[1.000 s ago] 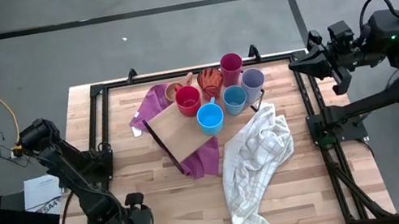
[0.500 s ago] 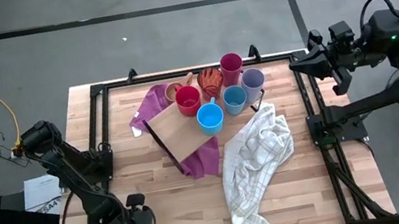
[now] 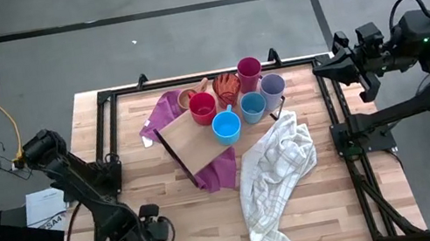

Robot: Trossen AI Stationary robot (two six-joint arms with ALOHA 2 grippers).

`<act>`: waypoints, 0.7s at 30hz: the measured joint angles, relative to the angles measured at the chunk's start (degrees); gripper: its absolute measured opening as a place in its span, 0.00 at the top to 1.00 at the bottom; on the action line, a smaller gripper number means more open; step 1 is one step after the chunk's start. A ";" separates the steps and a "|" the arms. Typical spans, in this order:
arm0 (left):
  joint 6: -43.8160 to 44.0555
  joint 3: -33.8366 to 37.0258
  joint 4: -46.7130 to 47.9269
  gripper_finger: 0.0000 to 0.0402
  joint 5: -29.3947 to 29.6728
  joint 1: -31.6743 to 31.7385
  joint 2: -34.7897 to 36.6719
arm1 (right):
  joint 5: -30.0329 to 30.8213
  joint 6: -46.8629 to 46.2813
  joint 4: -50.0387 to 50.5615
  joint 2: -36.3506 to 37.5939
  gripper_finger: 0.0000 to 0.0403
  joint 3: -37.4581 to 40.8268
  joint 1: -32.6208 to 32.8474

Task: Stack small to large cups/mugs on shelf
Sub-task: Put the bottom brown mug on the shelf

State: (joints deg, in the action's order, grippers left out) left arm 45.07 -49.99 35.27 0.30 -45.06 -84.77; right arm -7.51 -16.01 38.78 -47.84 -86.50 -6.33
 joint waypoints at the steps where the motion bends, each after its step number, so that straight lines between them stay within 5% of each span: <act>1: -1.18 -1.08 1.53 0.98 -0.05 0.83 0.00 | 0.00 0.02 0.01 0.01 1.00 0.00 0.00; 11: -11.04 -13.52 18.67 0.98 0.61 9.38 0.01 | 0.00 1.07 1.29 0.01 1.00 0.00 0.00; 21: -16.43 -29.86 38.16 0.99 8.33 16.25 0.03 | -0.98 3.06 2.70 -0.02 1.00 0.00 0.00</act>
State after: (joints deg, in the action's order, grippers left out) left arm 28.64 -79.85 73.43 8.64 -28.80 -84.74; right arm -8.49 -12.95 41.47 -47.86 -86.50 -6.33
